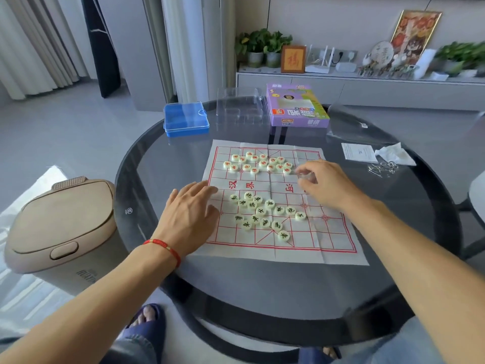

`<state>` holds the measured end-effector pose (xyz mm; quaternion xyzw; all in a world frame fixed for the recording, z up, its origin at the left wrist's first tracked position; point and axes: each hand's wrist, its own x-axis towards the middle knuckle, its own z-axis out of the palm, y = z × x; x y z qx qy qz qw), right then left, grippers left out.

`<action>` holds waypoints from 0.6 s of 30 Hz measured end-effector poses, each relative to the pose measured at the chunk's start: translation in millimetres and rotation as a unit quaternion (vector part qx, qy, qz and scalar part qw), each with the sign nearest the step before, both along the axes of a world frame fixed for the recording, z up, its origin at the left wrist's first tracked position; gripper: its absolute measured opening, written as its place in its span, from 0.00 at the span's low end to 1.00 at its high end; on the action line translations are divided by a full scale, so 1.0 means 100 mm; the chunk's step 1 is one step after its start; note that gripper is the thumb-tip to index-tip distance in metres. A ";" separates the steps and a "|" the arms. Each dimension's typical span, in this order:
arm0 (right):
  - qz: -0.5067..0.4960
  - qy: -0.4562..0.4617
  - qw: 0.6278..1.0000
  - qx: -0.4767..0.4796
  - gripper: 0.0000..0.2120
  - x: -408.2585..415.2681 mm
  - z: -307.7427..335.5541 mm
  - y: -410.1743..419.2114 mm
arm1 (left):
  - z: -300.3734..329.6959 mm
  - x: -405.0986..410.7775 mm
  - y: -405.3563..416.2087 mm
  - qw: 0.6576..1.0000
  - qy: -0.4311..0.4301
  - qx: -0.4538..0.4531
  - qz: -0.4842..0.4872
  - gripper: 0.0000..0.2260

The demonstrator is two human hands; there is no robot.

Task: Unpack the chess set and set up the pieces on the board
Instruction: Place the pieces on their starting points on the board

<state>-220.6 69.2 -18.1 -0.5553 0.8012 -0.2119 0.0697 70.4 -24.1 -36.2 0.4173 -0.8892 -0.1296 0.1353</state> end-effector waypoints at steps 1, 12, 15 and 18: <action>0.004 0.004 1.000 0.002 0.13 -0.06 -0.02 -0.09 | 0.01 -0.06 -0.10 1.000 -0.004 -0.005 -0.001 0.19; 0.016 0.029 0.999 -0.006 0.13 -0.41 -0.11 -0.53 | -0.19 -0.66 -0.91 0.998 0.028 -0.048 0.029 0.19; 0.025 0.035 0.999 -0.005 0.10 -0.43 -0.12 -0.58 | -0.25 -0.66 -0.94 0.998 0.024 -0.055 0.029 0.16; 0.016 0.038 0.999 -0.019 0.08 -0.46 -0.13 -0.59 | -0.26 -0.67 -0.95 0.997 0.023 -0.060 0.036 0.16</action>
